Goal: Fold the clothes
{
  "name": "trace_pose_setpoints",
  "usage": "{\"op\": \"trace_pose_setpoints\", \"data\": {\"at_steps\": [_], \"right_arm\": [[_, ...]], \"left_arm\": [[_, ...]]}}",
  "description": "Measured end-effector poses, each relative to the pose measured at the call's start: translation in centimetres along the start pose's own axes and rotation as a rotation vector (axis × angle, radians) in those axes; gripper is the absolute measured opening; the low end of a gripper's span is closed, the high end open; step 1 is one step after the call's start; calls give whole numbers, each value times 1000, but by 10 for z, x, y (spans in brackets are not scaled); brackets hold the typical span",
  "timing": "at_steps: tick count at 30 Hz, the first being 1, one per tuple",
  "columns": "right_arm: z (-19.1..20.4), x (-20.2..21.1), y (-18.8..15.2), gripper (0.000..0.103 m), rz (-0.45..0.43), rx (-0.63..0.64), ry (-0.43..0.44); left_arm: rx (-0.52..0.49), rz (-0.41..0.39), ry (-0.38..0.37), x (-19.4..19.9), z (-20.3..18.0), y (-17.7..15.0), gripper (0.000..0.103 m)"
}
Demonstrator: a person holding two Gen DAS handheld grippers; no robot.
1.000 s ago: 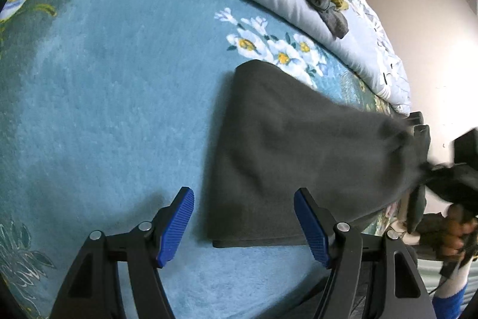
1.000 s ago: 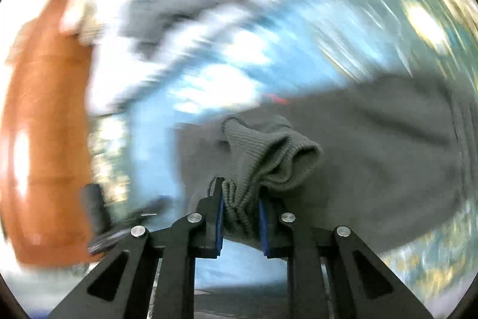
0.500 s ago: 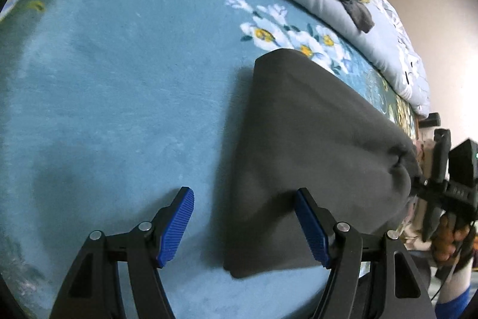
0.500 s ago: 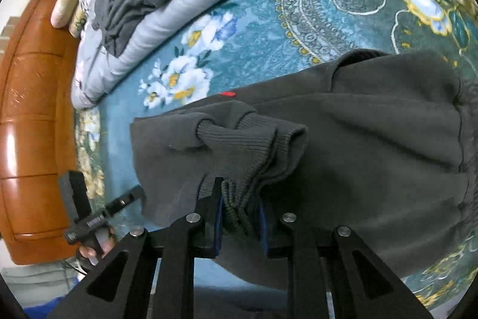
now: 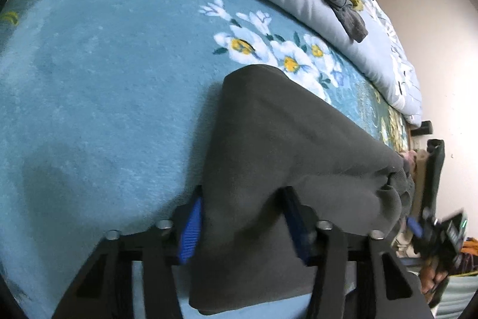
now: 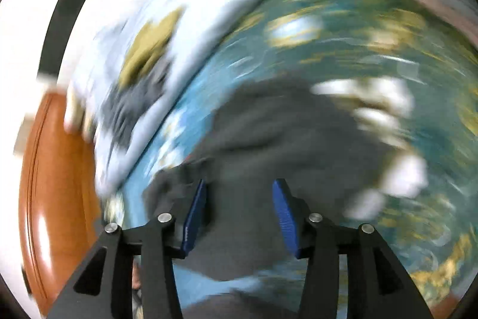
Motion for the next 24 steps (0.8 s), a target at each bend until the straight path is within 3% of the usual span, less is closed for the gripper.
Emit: {"op": "trace_pose_setpoints", "data": {"at_steps": [2,4,7,10,11,15,17,19,20,22,24], "right_arm": [[-35,3,-10,54,-14,-90,-9],[-68,6,-19,64,-28,-174,-15],[-84,2,-16,66,-66,-247,47],[-83,-8,-2,72,-116,-303,174],[-82,-12,1,78,-120,-309,191],[-84,-32,7,78,-104,-332,211],[-82,-38,11,78,-116,-334,225],[-80,-40,17,78,-134,-342,242],[-78,-41,19,77,-139,-348,250],[-77,-41,22,50,-138,-367,261],[-65,-34,25,40,-135,-331,251]], "left_arm": [[14,-18,7,4,-1,2,20],[18,-51,-7,16,-4,8,17],[-18,-83,-13,32,-12,19,17],[-57,-32,22,30,-15,17,23],[-59,-11,32,30,-15,14,24],[-67,-44,120,50,-6,6,26],[-145,-77,163,63,-19,4,26],[-247,-85,156,64,-50,-2,29],[-290,-78,140,58,-68,-7,31],[-356,-60,104,42,-102,-16,31],[-408,-20,58,16,-139,-26,31]]}}
Point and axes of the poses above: each gripper's, at about its wrist camera, not at the fingertips, and x roughly against the way its jaws point, z to its left, y to its top, the point moved 9 cm from there along -x, roughly the way its jaws point
